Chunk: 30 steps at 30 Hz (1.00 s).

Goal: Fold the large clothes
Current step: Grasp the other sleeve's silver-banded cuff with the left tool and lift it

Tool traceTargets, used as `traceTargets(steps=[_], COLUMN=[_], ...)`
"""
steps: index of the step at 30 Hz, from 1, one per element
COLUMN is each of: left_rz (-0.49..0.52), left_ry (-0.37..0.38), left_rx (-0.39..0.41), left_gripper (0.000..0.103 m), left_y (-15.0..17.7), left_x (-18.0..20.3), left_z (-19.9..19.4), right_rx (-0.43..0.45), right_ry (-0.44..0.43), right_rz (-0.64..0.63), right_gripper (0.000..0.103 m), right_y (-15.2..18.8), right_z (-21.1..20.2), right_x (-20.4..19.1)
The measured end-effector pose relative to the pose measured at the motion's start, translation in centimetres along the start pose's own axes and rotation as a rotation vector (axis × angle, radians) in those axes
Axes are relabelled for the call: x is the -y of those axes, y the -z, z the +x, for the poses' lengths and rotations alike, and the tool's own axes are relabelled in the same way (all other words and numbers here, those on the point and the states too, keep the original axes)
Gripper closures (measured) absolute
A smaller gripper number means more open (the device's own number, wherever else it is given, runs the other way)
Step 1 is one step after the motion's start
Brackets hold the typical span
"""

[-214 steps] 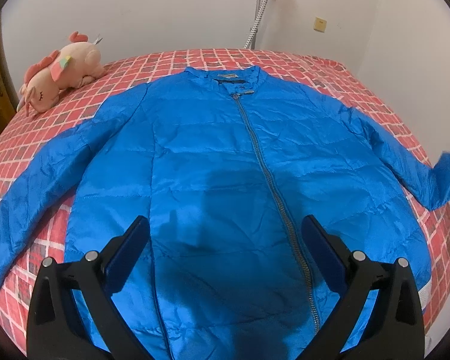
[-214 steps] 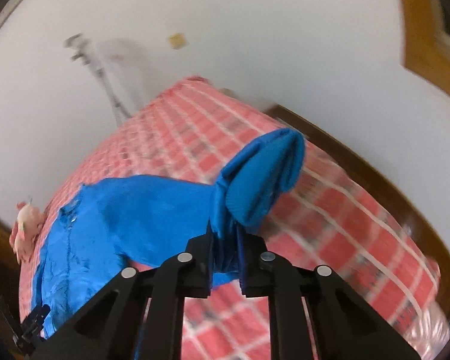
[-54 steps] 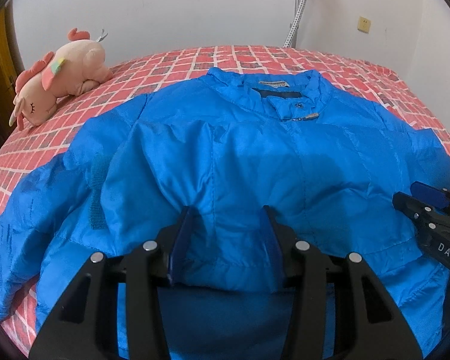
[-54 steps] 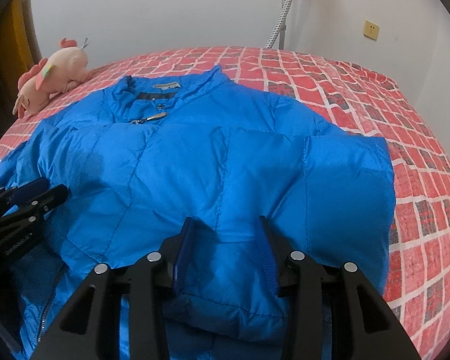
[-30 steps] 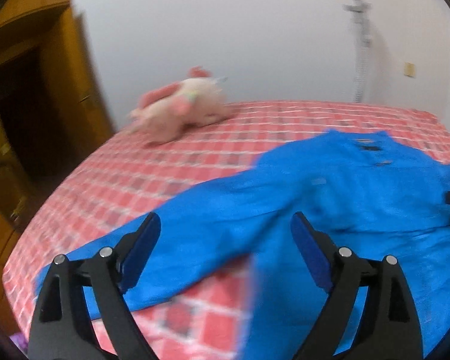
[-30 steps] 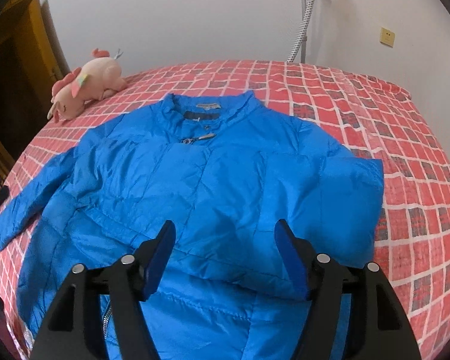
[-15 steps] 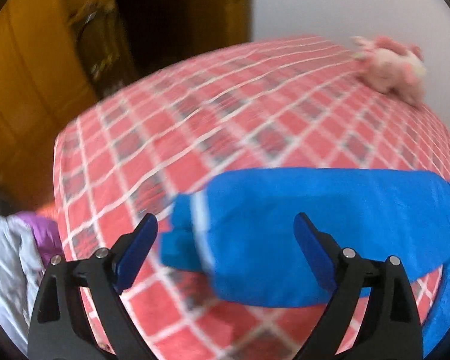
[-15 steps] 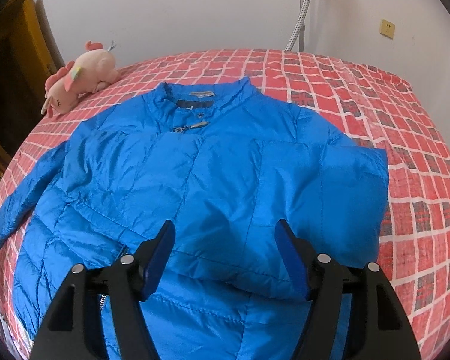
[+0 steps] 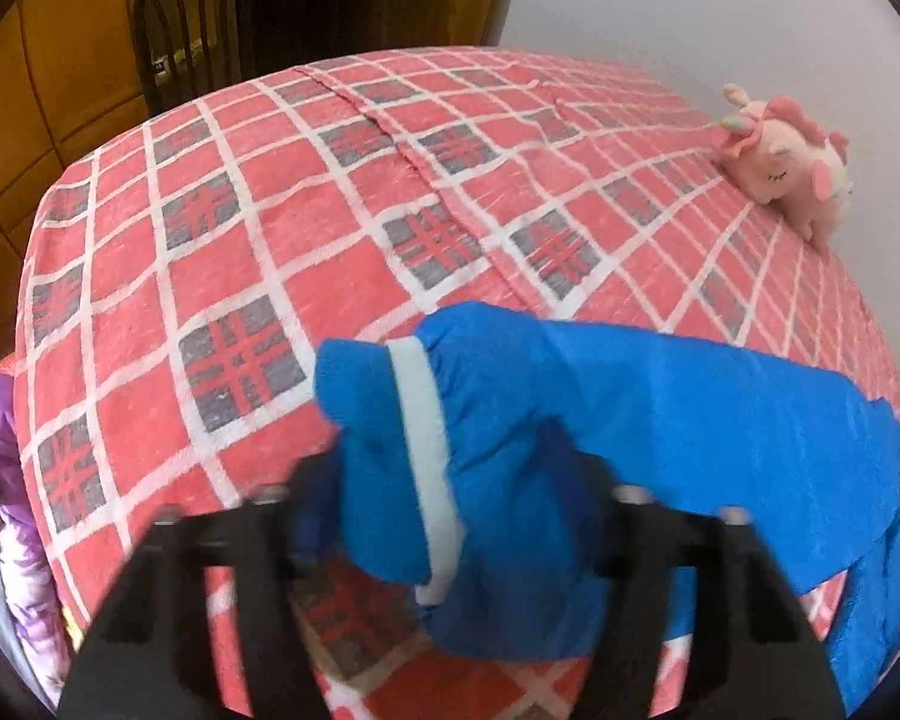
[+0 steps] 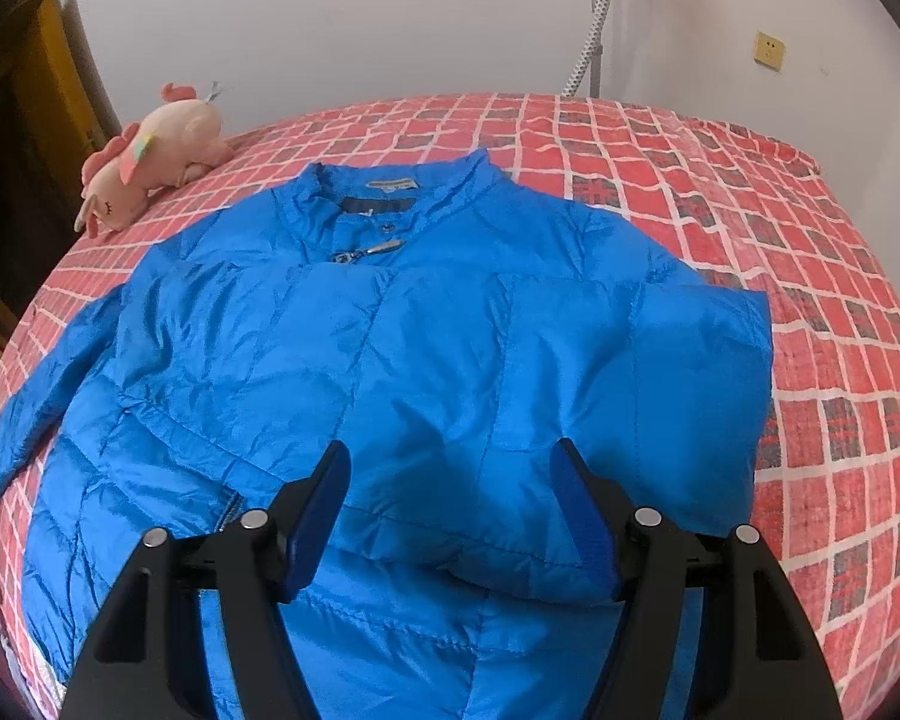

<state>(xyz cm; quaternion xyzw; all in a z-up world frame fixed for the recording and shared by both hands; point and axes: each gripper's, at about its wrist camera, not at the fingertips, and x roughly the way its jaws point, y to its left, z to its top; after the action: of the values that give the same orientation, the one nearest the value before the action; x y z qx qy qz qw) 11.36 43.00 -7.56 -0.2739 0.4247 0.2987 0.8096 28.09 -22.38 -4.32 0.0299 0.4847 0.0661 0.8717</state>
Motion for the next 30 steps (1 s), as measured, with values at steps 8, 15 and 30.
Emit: traceTargets(steps=[8, 15, 30], left_rz=[0.047, 0.219, 0.676], left_ry=[0.044, 0.210, 0.578], left_rx=[0.146, 0.262, 0.179], left_gripper=[0.077, 0.077, 0.077], left_y=[0.6, 1.6, 11.9], left_x=[3.7, 12.7, 38.7], left_z=[-4.7, -11.3, -15.5], right_rx=[0.029, 0.035, 0.023], right_ry=[0.007, 0.025, 0.052], right_rz=[0.018, 0.026, 0.038], right_gripper=[0.034, 0.034, 0.034], right_y=[-0.3, -0.5, -0.8], right_z=[-1.1, -1.4, -0.6], right_x=[0.7, 1.5, 2.8])
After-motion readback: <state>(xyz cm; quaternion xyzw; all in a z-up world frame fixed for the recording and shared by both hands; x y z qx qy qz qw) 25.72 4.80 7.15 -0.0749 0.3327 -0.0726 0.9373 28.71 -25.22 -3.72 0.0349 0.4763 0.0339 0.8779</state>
